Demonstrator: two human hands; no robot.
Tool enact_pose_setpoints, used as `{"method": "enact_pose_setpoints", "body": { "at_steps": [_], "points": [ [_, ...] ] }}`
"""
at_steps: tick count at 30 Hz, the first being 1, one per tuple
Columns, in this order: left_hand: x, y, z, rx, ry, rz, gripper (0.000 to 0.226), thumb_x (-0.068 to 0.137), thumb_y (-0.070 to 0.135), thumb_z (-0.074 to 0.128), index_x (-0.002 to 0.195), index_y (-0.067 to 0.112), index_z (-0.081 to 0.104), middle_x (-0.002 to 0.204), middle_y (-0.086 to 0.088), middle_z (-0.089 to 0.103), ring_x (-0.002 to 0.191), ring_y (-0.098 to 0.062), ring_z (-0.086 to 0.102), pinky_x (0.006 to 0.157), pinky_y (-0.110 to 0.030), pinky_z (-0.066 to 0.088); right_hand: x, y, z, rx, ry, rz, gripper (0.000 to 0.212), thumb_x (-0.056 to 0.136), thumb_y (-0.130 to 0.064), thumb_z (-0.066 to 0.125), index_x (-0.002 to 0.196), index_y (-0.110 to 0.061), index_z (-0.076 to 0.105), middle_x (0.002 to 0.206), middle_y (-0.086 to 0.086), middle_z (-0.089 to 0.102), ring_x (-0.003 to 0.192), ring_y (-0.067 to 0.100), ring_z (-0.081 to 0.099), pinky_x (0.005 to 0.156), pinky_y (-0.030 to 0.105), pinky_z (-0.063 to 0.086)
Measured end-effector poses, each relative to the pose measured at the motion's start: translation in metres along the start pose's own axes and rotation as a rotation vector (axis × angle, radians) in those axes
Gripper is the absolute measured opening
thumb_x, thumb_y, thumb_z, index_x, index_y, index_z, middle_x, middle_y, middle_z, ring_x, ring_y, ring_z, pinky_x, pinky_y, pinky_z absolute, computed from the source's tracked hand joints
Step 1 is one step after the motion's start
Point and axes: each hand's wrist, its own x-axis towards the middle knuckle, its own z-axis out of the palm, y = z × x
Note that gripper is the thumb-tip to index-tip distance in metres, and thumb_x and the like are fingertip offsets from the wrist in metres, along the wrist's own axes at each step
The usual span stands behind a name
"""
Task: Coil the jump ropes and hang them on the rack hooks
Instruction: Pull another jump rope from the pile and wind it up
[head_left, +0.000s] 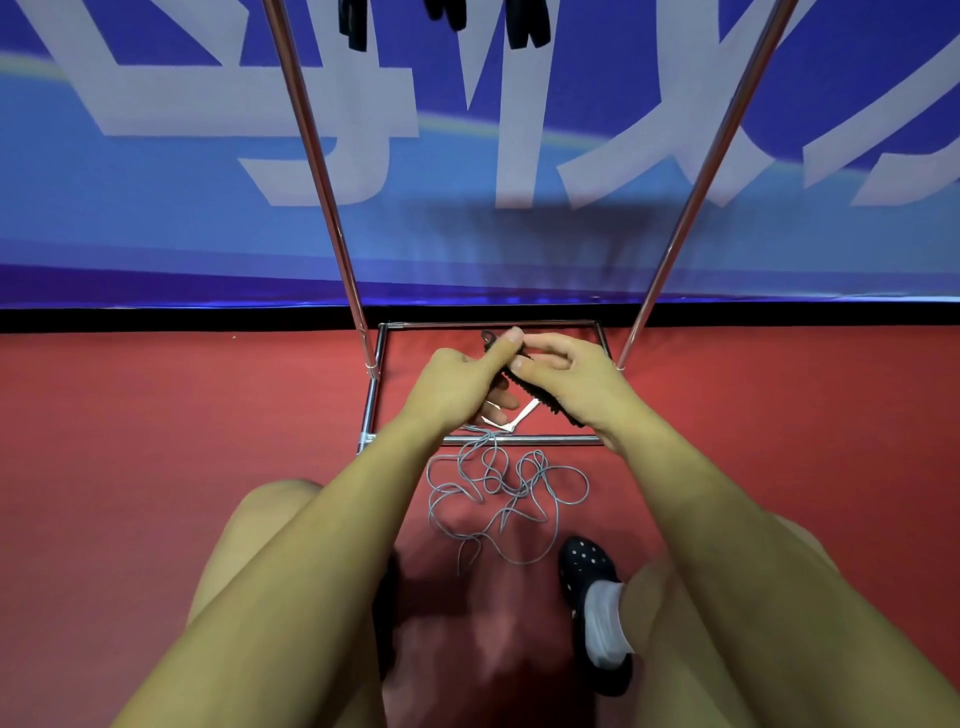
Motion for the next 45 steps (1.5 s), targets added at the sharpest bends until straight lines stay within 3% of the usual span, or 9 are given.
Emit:
{"method": "enact_pose_setpoints", "body": {
  "at_steps": [5, 9, 12, 16, 21, 29, 33, 40, 45],
  "points": [
    [-0.002, 0.007, -0.005, -0.098, -0.101, 0.071, 0.052, 0.099, 0.050, 0.058, 0.095, 0.002, 0.077, 0.089, -0.012, 0.079, 0.059, -0.015, 0.065, 0.052, -0.020, 0.045, 0.000, -0.007, -0.012, 0.027, -0.071, 0.002, 0.032, 0.088, -0.021, 0.080, 0.119, -0.026, 0.073, 0.109, 0.006, 0.077, 0.102, 0.014, 0.073, 0.092, 0.030, 0.055],
    [-0.006, 0.012, -0.010, -0.111, -0.213, 0.153, 0.048, 0.102, 0.042, 0.056, 0.099, 0.000, 0.077, 0.093, -0.013, 0.079, 0.062, -0.016, 0.064, 0.055, -0.019, 0.046, -0.010, -0.021, -0.024, 0.246, -0.344, 0.176, 0.026, 0.095, -0.030, 0.063, 0.117, -0.018, 0.070, 0.092, -0.001, 0.073, 0.083, 0.012, 0.068, 0.063, 0.024, 0.057],
    [-0.008, 0.012, -0.010, -0.111, -0.271, 0.157, 0.041, 0.102, 0.041, 0.055, 0.096, 0.008, 0.078, 0.092, -0.011, 0.079, 0.065, -0.015, 0.068, 0.059, -0.020, 0.051, -0.013, -0.020, -0.030, 0.249, -0.456, 0.280, 0.039, 0.087, -0.039, 0.064, 0.123, -0.022, 0.068, 0.105, 0.004, 0.074, 0.100, 0.020, 0.072, 0.063, 0.033, 0.062],
    [-0.011, 0.015, -0.010, -0.161, -0.266, 0.101, 0.043, 0.101, 0.045, 0.056, 0.099, 0.008, 0.078, 0.095, -0.014, 0.079, 0.081, -0.020, 0.076, 0.070, -0.024, 0.058, -0.010, -0.017, -0.023, 0.143, -0.367, 0.149, 0.033, 0.090, -0.037, 0.064, 0.118, -0.021, 0.070, 0.096, 0.002, 0.074, 0.090, 0.017, 0.071, 0.065, 0.032, 0.062],
    [-0.005, 0.010, -0.010, -0.094, -0.084, 0.070, 0.057, 0.095, 0.052, 0.064, 0.097, -0.003, 0.075, 0.084, -0.011, 0.079, 0.063, -0.019, 0.070, 0.059, -0.023, 0.055, -0.001, -0.008, -0.016, 0.014, -0.163, -0.058, 0.018, 0.095, -0.024, 0.071, 0.110, -0.033, 0.076, 0.089, 0.003, 0.070, 0.088, 0.025, 0.063, 0.076, 0.042, 0.050],
    [0.000, 0.009, -0.014, -0.194, 0.020, 0.066, 0.056, 0.098, 0.047, 0.062, 0.092, -0.006, 0.076, 0.082, -0.019, 0.077, 0.053, -0.015, 0.067, 0.053, -0.021, 0.053, -0.002, -0.014, 0.001, 0.134, 0.004, 0.057, 0.038, 0.108, -0.039, 0.045, 0.099, -0.014, 0.072, 0.072, -0.007, 0.072, 0.067, 0.011, 0.067, 0.066, 0.030, 0.052],
    [0.002, 0.009, -0.018, -0.189, 0.010, 0.078, 0.050, 0.096, 0.045, 0.066, 0.089, -0.004, 0.077, 0.084, -0.021, 0.077, 0.049, -0.014, 0.059, 0.047, -0.020, 0.047, -0.008, -0.017, 0.006, 0.244, -0.054, 0.078, 0.031, 0.108, -0.037, 0.047, 0.107, -0.016, 0.070, 0.085, 0.001, 0.077, 0.071, 0.021, 0.074, 0.065, 0.038, 0.059],
    [-0.004, 0.009, -0.016, -0.162, -0.039, 0.023, 0.052, 0.095, 0.049, 0.067, 0.085, -0.001, 0.075, 0.074, -0.013, 0.075, 0.051, -0.015, 0.062, 0.051, -0.021, 0.050, -0.008, -0.012, 0.002, 0.144, -0.070, -0.033, 0.025, 0.105, -0.027, 0.056, 0.128, -0.024, 0.067, 0.096, 0.001, 0.076, 0.070, 0.021, 0.071, 0.051, 0.027, 0.054],
    [-0.004, 0.008, -0.018, -0.074, -0.008, 0.003, 0.058, 0.093, 0.057, 0.065, 0.070, 0.004, 0.073, 0.059, -0.007, 0.069, 0.043, -0.014, 0.049, 0.044, -0.021, 0.038, -0.006, -0.014, 0.001, 0.107, -0.045, -0.019, 0.032, 0.110, -0.042, 0.040, 0.126, -0.032, 0.065, 0.102, 0.005, 0.079, 0.073, 0.021, 0.069, 0.053, 0.028, 0.053]
  ]
}}
